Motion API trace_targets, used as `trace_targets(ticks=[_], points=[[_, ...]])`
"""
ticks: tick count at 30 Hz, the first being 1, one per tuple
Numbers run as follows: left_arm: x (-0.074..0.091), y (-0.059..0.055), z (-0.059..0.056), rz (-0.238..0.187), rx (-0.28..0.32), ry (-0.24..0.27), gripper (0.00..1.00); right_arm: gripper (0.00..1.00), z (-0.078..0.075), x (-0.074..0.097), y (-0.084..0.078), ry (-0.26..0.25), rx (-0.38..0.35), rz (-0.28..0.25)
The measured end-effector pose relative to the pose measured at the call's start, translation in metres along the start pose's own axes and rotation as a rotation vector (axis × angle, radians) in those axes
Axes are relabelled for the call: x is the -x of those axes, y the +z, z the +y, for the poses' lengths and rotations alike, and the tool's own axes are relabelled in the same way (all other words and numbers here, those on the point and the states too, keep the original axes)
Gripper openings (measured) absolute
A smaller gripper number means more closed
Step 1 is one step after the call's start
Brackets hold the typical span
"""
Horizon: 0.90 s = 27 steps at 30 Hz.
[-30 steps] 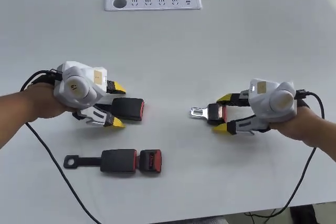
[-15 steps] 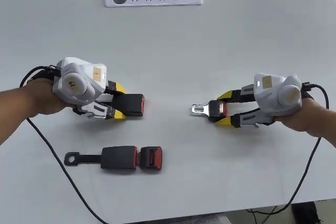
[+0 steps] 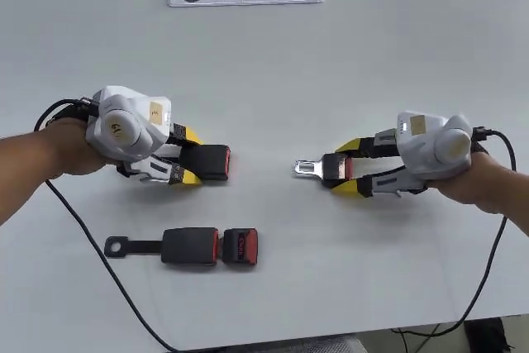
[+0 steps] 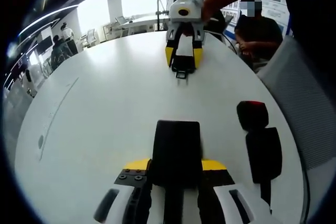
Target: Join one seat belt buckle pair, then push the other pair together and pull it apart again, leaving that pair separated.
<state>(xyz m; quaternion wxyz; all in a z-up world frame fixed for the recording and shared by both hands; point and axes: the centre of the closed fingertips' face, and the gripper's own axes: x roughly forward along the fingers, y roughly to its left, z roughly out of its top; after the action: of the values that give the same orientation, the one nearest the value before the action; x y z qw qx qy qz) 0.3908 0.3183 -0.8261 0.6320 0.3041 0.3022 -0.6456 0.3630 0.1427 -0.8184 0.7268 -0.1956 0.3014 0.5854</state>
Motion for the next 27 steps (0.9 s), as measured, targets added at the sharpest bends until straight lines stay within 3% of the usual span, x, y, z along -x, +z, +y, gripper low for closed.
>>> trace_targets(ticks=[17,27], points=[[0.003,0.001,-0.001,0.003,0.005,-0.002,0.34,0.35,0.004,-0.038,0.034,0.019,0.003,-0.057],[0.004,0.001,-0.001,0.013,0.002,-0.004,0.34,0.35,0.005,-0.052,0.044,0.025,0.01,-0.07]])
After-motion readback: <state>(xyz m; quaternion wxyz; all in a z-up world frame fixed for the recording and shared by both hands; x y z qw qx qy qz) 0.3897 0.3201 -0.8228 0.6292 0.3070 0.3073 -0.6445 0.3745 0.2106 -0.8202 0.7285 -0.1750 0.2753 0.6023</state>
